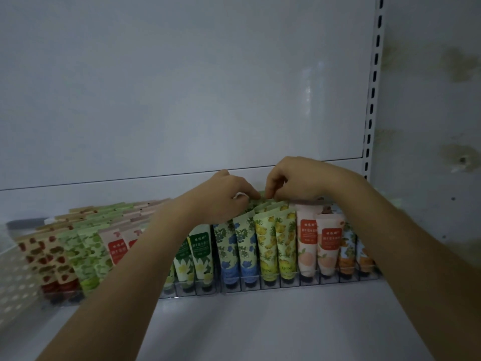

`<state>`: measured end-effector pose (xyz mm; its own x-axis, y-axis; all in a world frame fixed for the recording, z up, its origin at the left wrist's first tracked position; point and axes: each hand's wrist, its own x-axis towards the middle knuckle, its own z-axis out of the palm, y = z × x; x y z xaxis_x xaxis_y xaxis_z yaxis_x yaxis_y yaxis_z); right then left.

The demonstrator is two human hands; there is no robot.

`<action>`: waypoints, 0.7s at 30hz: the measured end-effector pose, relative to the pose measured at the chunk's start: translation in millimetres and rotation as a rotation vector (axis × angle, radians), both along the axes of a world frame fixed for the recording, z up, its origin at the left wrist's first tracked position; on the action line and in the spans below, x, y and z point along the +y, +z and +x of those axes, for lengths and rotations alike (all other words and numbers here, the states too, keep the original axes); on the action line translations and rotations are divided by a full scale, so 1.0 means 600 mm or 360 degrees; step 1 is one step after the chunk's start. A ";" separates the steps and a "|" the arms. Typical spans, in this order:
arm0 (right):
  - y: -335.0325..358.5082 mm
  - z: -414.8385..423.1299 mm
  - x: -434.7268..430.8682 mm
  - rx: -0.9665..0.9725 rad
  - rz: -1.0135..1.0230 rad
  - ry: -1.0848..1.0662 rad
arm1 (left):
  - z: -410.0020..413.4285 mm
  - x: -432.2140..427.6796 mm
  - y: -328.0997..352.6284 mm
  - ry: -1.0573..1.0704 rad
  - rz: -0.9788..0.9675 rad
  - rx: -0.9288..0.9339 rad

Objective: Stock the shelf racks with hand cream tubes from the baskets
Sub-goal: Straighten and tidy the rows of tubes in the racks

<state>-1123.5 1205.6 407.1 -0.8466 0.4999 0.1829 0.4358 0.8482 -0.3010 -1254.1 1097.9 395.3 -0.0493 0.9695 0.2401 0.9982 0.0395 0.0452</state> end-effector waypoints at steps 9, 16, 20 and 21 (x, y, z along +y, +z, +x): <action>-0.001 -0.003 0.001 0.0033 0.0139 0.0002 | -0.004 0.003 -0.001 0.0005 -0.0008 -0.0025; -0.004 -0.005 0.002 0.0015 0.0139 -0.0035 | -0.009 0.005 -0.001 -0.0016 0.0035 0.0002; -0.001 -0.007 0.001 0.0164 0.0174 -0.0022 | -0.032 -0.001 0.007 0.0037 0.0280 -0.0025; -0.001 -0.008 0.000 0.0228 0.0182 -0.0020 | -0.040 -0.003 0.010 0.0079 0.0306 -0.0045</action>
<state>-1128.5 1205.4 406.6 -0.8016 0.4792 0.3575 0.4062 0.8753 -0.2625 -1278.4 1096.0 401.0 -0.1050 0.9022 0.4184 0.9935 0.0765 0.0844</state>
